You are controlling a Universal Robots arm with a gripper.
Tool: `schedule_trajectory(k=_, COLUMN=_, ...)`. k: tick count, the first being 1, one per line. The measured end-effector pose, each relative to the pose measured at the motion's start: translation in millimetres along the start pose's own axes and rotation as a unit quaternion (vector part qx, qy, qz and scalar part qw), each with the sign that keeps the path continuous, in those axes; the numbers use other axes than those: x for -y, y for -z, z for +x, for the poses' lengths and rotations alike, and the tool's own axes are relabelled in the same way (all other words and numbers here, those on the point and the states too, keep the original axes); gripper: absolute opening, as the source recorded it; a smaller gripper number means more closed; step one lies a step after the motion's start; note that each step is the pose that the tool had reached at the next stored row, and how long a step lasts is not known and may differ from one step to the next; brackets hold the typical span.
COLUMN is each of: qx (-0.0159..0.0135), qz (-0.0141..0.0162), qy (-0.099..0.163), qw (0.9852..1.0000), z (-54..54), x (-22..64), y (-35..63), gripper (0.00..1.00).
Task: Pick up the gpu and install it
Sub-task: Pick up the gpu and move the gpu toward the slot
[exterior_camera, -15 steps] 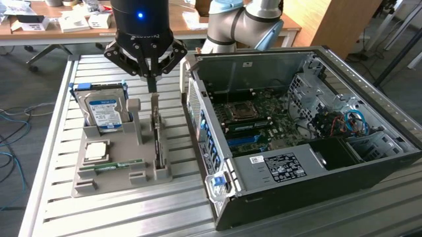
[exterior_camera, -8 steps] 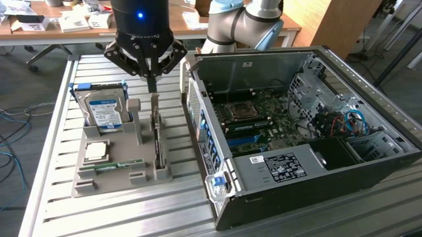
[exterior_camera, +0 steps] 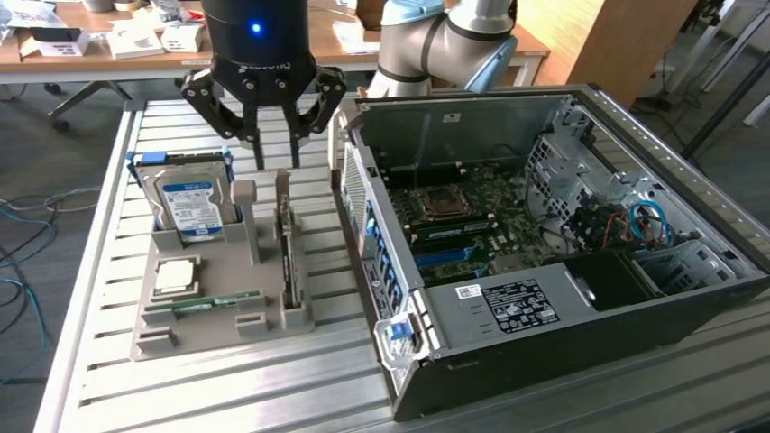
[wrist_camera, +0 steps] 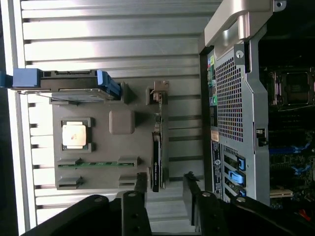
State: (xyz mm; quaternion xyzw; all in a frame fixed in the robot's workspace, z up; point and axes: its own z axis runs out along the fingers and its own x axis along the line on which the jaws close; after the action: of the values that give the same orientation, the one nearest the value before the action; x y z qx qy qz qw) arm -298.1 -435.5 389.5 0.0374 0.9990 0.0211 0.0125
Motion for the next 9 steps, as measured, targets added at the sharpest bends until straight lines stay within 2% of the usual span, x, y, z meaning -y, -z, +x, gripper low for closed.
schedule_trajectory(k=3, qx=0.0, qz=0.0, qy=0.0, qw=1.0, z=0.0, x=0.0, y=0.0, gripper=0.53)
schedule_trajectory(k=4, qx=0.0, qz=0.0, qy=0.0, qw=1.0, z=0.0, x=0.0, y=0.0, gripper=0.53)
schedule_trajectory(k=5, qx=0.0, qz=0.0, qy=0.0, qw=1.0, z=0.0, x=0.0, y=0.0, gripper=0.59)
schedule_trajectory(k=9, qx=0.0, qz=0.0, qy=0.0, qw=1.0, z=0.0, x=0.0, y=-0.1, gripper=0.59)
